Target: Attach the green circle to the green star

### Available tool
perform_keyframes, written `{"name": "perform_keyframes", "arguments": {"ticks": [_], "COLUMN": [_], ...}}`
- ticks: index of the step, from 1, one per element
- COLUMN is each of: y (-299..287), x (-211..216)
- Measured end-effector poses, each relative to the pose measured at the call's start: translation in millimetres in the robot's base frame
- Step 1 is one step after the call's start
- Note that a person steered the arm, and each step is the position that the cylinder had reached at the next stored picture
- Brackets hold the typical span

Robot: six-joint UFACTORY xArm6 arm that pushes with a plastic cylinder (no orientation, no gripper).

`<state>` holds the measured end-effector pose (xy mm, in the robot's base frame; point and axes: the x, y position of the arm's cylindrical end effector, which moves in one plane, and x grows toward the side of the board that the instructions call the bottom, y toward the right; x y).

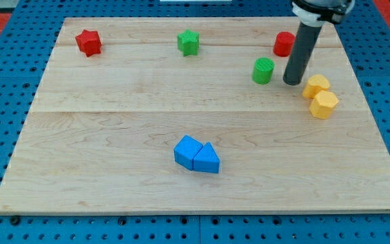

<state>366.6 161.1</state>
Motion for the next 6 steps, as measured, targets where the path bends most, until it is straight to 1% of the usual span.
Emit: {"name": "perform_keyframes", "arguments": {"ticks": [1,2,3,4,5,6], "y": [-75.9,-110.7,-134.4,-183.6,-200.4,-185.4], "x": [-29.8,-35.9,-29.0,-30.6,-54.8,-78.2]}}
